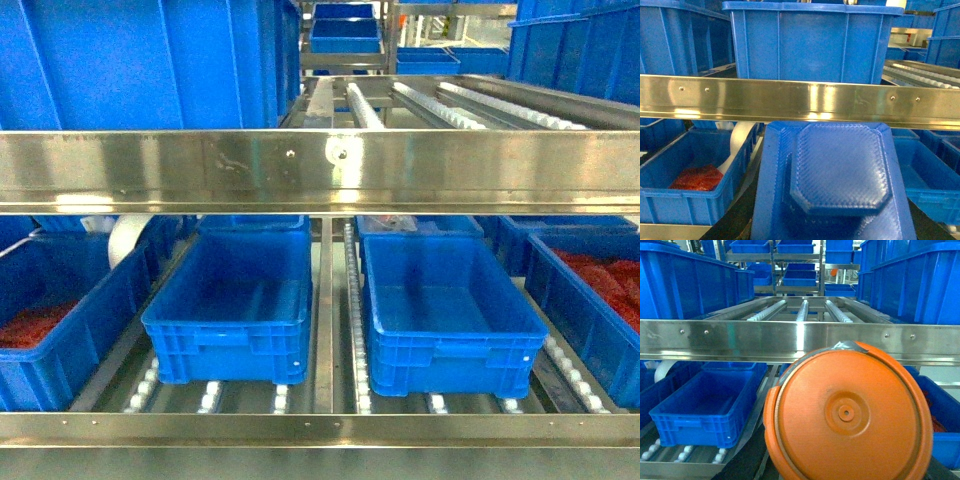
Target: Sort blue parts and orange caps into right shelf containers
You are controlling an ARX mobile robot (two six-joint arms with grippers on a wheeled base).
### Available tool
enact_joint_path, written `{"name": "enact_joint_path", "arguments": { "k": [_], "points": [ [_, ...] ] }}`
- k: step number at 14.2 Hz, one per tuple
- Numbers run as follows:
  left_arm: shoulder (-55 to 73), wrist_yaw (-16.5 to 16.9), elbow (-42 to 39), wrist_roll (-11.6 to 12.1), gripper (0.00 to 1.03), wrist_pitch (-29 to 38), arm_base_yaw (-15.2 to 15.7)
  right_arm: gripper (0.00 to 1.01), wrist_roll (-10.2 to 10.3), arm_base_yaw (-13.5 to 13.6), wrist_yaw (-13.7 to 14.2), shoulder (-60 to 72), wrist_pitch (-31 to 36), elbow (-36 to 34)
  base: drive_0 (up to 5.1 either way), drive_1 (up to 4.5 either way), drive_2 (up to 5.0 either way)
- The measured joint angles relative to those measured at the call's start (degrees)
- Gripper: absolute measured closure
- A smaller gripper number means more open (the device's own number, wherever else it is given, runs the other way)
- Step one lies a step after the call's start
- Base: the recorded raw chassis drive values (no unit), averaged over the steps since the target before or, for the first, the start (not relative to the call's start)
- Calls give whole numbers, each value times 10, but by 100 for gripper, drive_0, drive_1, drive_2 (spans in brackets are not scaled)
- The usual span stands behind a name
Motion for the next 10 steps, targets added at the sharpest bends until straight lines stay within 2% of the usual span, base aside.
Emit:
{"name": "enact_joint_path", "arguments": {
  "k": [10],
  "points": [
    [0, 1, 0, 0, 61, 0, 0, 57, 0, 0, 1, 0, 0, 0, 0, 0, 0]
  ]
}}
